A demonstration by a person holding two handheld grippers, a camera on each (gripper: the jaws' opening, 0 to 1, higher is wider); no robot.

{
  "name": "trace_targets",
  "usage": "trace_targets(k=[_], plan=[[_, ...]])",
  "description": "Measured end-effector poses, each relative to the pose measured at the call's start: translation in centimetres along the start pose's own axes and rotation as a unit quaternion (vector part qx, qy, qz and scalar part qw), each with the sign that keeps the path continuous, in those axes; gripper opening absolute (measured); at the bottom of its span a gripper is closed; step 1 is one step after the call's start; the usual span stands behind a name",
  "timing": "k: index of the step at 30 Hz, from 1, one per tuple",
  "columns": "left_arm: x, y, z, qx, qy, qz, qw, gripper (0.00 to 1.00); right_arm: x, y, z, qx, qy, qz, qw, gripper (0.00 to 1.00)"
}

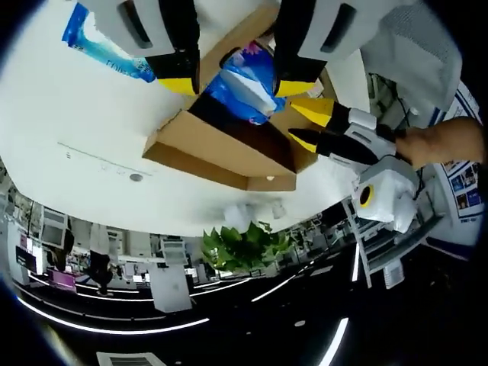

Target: Operate the shoe box by opening the lid, removing the specified soft item, and placing it in the target area until the item is outside and the box remains undamaged.

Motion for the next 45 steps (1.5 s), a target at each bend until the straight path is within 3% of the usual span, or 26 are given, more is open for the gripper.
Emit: trace_targets(k=[13, 27, 35, 45], plan=[[-0.2, 0.2, 0.0, -0.032, -0.034, 0.011, 0.9988, 0.33, -3.4, 0.4, 0.1, 0.073, 0.001, 0.025, 0.9970, 0.36], [-1.4, 0.1, -0.4, -0.084, -0.083, 0.042, 0.9921, 0.29, -6.1, 0.1, 0.2, 0.192, 0.001, 0.064, 0.9793, 0.32], [-2.3, 0.2, -0.3, -0.115, -0.099, 0.060, 0.9866, 0.28, -7.2, -0.4, -0.5, 0.232, -0.008, 0.086, 0.9688, 0.21], [-2.8, 0.6, 0.2, -0.154, -0.101, 0.076, 0.9800, 0.26, -7.1, 0.1, -0.9, 0.238, -0.018, 0.076, 0.9682, 0.02]])
Point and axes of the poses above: the point that each gripper's makers call its tool centre point, and the gripper's own axes: x roughly backward along the fingers, z roughly to its left, y roughly out of its top, the point moved 7 cm from there along x, roughly backward along the fingers, and after that the axes turned 9 degrees about z, right-handed, at the moved point
